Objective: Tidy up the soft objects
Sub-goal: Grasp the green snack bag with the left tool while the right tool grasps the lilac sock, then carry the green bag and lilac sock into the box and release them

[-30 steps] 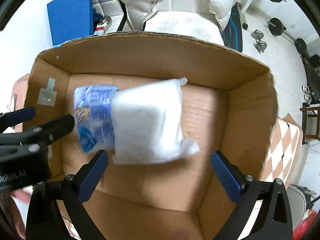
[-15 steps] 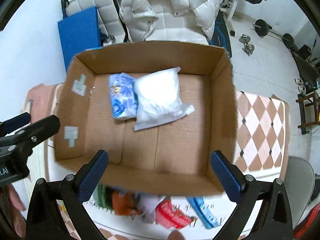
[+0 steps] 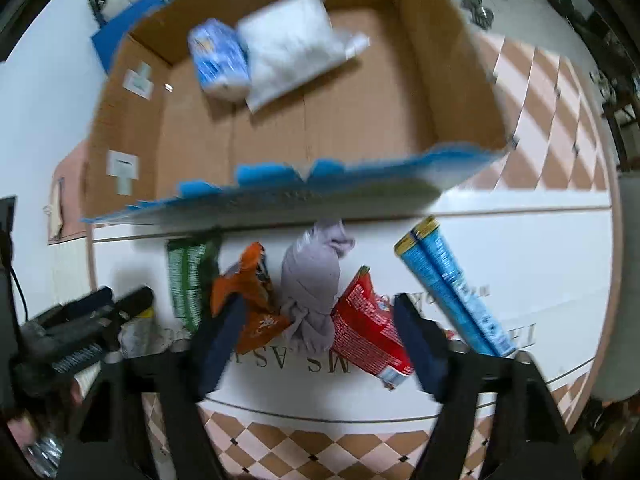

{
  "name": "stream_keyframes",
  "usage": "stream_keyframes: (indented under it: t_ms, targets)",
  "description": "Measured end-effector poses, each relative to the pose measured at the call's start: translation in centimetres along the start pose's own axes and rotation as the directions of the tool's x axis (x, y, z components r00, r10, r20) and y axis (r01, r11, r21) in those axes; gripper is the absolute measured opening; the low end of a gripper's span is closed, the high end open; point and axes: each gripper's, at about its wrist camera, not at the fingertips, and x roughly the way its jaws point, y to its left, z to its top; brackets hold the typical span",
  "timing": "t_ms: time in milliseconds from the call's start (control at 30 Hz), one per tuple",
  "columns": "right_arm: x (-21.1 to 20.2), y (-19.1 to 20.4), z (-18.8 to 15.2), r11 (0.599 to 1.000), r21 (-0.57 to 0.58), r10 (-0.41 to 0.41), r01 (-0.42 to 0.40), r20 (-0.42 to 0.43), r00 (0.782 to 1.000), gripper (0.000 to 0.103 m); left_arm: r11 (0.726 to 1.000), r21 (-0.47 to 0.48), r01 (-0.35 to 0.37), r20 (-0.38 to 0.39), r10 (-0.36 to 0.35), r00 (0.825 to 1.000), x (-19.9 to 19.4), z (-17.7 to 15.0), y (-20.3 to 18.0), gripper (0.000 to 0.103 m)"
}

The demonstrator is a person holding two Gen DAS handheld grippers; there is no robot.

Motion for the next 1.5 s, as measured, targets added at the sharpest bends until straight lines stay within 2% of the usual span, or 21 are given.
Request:
stream_keyframes:
  t_ms: [100,200,300,333,367,467,500,533,667,933,1100,1167,1367,1500]
  targets:
    - [2.9,0.1,0.2,0.999,0.04,-0.005,0.007,-0.042,0.999,0.059,1.0,0.006,-0.008,-0.055,0.008,0.998,2.8,0.3,-0.4,0.074]
    - [4.9,0.2,0.2,0.998,0.06,0.002,0.002,-0.071,0.997,0.059,1.0,-0.005,-0.028,-0.077,0.027,0.997,4.7,0.4,-0.5,0.074]
    - [6.7,0.8,0.1,0.999,0.051,-0.009,0.015,-0.107,0.994,0.059,0.999,0.002,-0.037,-0.04,0.037,0.999,5.1,0.2,-0.5,0.074]
    - [7.3,1.0,0.1,0.999,0.05,-0.011,0.017,-0.12,0.993,0.059,0.999,0.009,-0.044,-0.032,0.044,0.999,5.2,0.1,-0.6,0.067]
    - [7.8,1.1,0.1,0.999,0.047,-0.01,0.016,-0.13,0.992,0.059,0.999,0.011,-0.036,-0.035,0.036,0.999,5.3,0.0,-0.5,0.052]
    - [9.4,1.8,-0.1,0.999,0.031,-0.021,0.026,-0.154,0.988,0.053,1.0,-0.003,-0.03,-0.041,0.03,0.999,5.1,-0.4,-0.4,0.034]
    - [9.6,2.0,-0.2,0.999,0.021,-0.04,0.044,-0.151,0.988,0.041,0.999,-0.004,-0.037,-0.032,0.037,0.999,4.9,-0.6,-0.3,0.033]
    - [9.7,2.2,-0.4,0.998,0.006,-0.068,0.069,-0.15,0.986,0.038,0.999,-0.01,-0.047,-0.022,0.046,0.999,4.7,-1.0,-0.1,0.032]
    - [9.4,2.5,-1.8,0.998,-0.023,-0.059,0.056,-0.158,0.986,0.034,0.998,-0.022,-0.063,0.012,0.063,0.998,3.9,-2.9,-0.1,0.032]
    - [5.3,2.8,-6.6,0.994,-0.103,-0.052,0.043,-0.084,0.995,0.034,0.998,0.011,-0.064,0.111,0.063,0.992,-0.1,-8.8,-2.4,0.032]
    - [3.0,2.8,-9.2,0.992,-0.127,-0.027,0.02,-0.054,0.998,0.034,0.999,0.026,-0.035,0.159,0.031,0.987,-2.8,-12.2,-4.2,0.032]
    - [1.0,1.6,-10.4,0.991,-0.135,-0.012,0.007,-0.04,0.999,0.034,0.999,0.032,-0.021,0.176,0.015,0.984,-4.6,-12.6,-4.5,0.032]
    - [-4.1,1.9,-11.5,0.984,-0.172,0.036,-0.038,-0.013,0.999,0.034,0.998,0.057,0.022,0.239,-0.035,0.97,-10.0,-13.0,-4.9,0.031]
    - [-7.0,2.2,-11.7,0.98,-0.18,0.088,-0.086,0.005,0.996,0.034,0.995,0.071,0.064,0.274,-0.081,0.958,-12.4,-11.6,-5.0,0.031]
